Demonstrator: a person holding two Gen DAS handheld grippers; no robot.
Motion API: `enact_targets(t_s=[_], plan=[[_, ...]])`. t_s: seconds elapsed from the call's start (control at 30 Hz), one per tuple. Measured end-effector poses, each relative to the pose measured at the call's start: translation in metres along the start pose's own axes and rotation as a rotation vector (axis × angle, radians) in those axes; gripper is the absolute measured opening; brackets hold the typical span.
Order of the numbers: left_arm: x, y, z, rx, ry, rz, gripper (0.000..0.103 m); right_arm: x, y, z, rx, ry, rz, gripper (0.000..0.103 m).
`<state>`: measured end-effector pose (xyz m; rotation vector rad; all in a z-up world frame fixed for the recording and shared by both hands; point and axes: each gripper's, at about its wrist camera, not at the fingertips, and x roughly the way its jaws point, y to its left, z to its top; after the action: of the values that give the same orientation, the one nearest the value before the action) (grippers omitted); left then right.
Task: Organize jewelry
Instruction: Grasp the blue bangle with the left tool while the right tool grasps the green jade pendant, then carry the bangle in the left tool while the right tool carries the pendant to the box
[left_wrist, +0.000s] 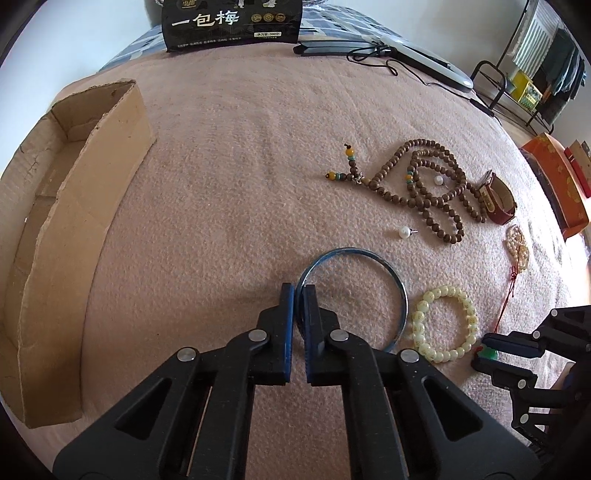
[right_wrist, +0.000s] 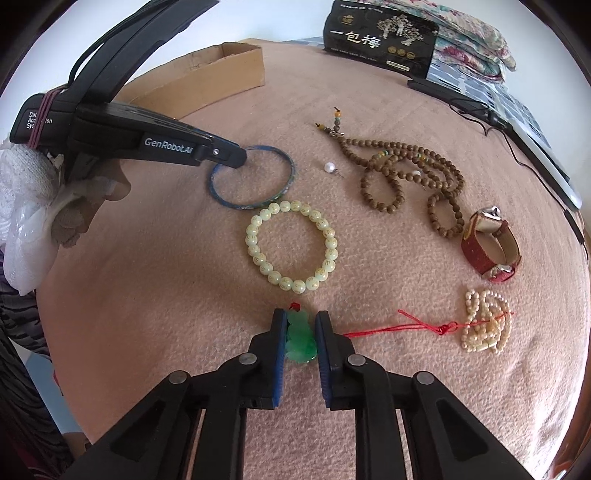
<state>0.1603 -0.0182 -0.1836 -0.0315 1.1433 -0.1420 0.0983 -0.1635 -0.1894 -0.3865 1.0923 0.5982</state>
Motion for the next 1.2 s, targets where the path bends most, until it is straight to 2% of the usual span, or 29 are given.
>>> enact_targets(t_s=[0.33,0.87,1.2], plan=[[-0.034,-0.004,-0.002,-0.019,-0.073,-0.043,0.002,-0.024,-0.007,0.003,0.074,-0.058,-0.003,0.014],[-0.098,-0.009,-0.001,-0.017,-0.205,-0.112,0.001,-0.104,-0.029,0.026,0.187,-0.290,-0.019,0.014],[-0.137,0.009,0.000,-0.048,-0.275,-0.119,0.001,-0.126,-0.024,0.042,0.224,-0.375,0.011,0.014]])
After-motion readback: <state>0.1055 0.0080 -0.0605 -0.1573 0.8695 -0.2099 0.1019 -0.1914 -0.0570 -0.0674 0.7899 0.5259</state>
